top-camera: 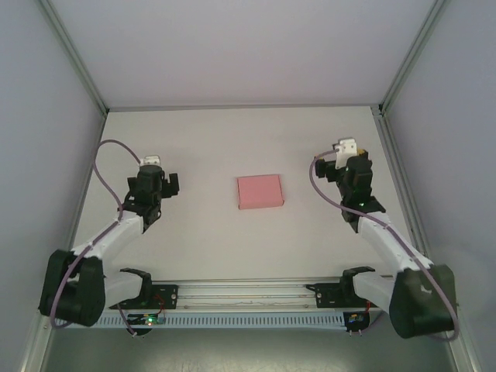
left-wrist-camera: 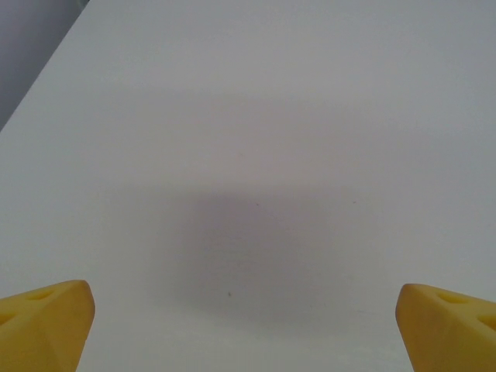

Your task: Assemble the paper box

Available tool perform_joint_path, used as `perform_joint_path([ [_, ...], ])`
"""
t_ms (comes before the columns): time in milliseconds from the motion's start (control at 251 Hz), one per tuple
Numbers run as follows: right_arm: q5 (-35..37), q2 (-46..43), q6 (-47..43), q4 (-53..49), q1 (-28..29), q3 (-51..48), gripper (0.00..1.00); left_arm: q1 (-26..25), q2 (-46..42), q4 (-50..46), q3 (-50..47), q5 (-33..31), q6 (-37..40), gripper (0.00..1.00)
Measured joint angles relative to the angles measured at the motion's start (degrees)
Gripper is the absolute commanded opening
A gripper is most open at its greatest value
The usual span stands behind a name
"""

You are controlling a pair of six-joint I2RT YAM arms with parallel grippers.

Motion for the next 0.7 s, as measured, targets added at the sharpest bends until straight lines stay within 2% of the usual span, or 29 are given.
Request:
perform_joint_path([
  [56, 0.02, 3.98, 2.19, 6.36, -0.57, -5.07, 0.98, 1.01, 2.64, 6.43, -2.84, 1.07, 1.6, 1.0],
  [124, 0.26, 7.17, 3.3, 8.17, -0.92, -8.07, 0.98, 2.45, 5.79, 13.4, -5.7, 2.23, 3.23, 1.0],
  [196, -0.09, 7.39, 3.32, 11.67, -1.31, -9.57, 0.98, 3.82, 8.26, 18.18, -7.19, 3.93, 4.07, 1.0],
  [387, -2.43, 8.41, 2.27, 29.75, -2.93, -17.2, 0.98, 7.32, 17.4, 36.13, -10.05, 9.01, 4.04, 1.0],
  [559, -6.97, 20.65, 3.8, 42.91, -6.93, -18.21, 0.98, 9.07, 20.06, 42.49, -11.76, 14.51, 4.07, 1.0],
  [698, -8.81, 23.17, 4.42, 38.82, -6.93, -13.73, 0.98, 9.42, 19.96, 43.5, -11.52, 15.1, 3.63, 1.0],
])
